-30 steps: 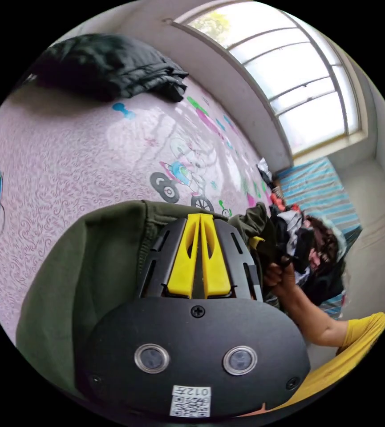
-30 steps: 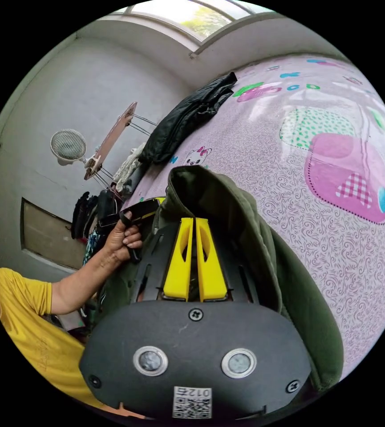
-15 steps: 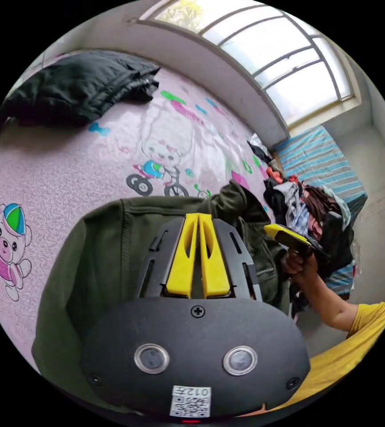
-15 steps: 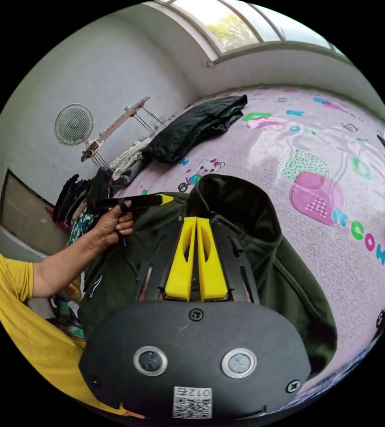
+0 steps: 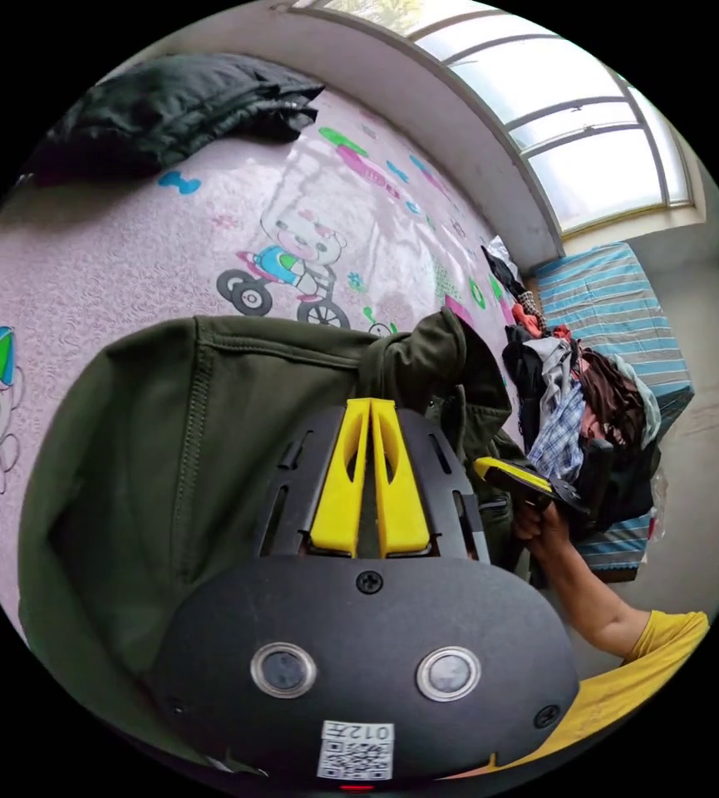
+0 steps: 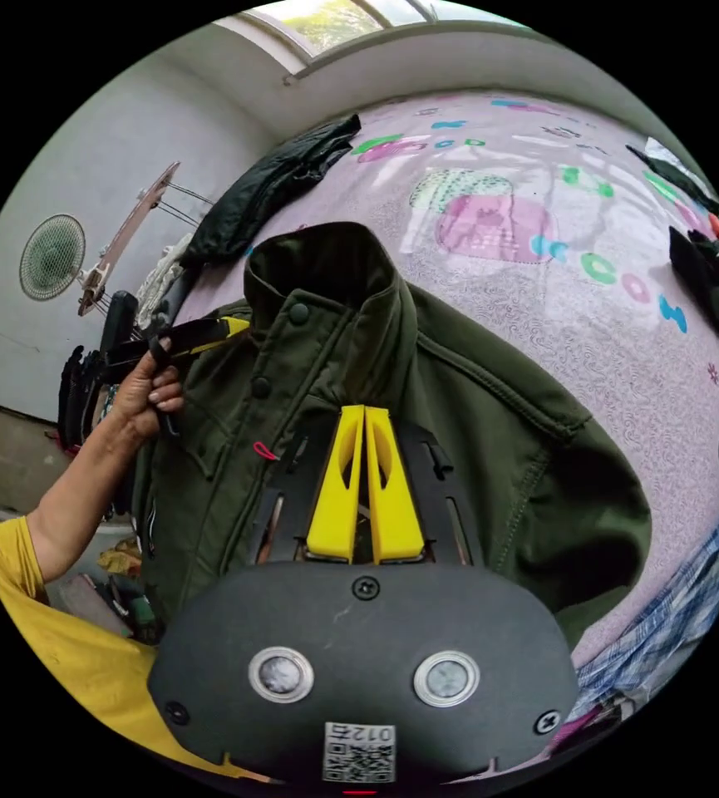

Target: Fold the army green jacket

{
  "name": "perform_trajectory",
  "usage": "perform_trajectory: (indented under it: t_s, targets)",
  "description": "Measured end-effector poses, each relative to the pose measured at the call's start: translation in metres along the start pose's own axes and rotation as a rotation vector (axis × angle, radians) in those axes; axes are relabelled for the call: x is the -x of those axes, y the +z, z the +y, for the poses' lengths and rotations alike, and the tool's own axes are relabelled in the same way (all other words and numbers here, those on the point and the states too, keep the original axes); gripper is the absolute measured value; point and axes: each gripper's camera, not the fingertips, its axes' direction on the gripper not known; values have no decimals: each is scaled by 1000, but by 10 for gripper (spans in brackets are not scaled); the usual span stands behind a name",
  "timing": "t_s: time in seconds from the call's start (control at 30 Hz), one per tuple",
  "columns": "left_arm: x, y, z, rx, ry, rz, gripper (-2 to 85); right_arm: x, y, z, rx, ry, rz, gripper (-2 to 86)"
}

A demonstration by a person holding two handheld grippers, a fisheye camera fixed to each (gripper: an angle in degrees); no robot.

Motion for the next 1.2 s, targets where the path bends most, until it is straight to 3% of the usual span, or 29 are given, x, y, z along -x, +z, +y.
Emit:
perform_trajectory:
  t_s: [0.17,0.27,0.37,0.43,0.5,0.63,0.8,1.0,1.2]
  targets:
    - [-67,-1,22,-111,223,-22,3,-6,-33,18,-218,93,64,4]
    - [-104,53,10,5,324,51,3,-8,-25,6,-220,99,-23,4]
    - [-116,127,3,162,332,-50,3,-5,5,-11,-21,61,44,2]
    - [-107,154,10,176,273,-122,3,1,-2,-6,-11,-2,66,1]
    - [-101,157,22,149,238,-77,4,6,-21,11,-32,-45,75,1]
    - [-116,144,85,143,296,10,7,23,-60,91,-25,-167,91,1]
    - [-129,190,211,428,346,62,17,27,-78,199,17,-140,91,0]
    - [-106,220,344,515,218,137,50,33,-92,287,4,-69,34,0]
    - [-99,289,429,623,180,79,73,47,-99,338,-17,-60,8,0]
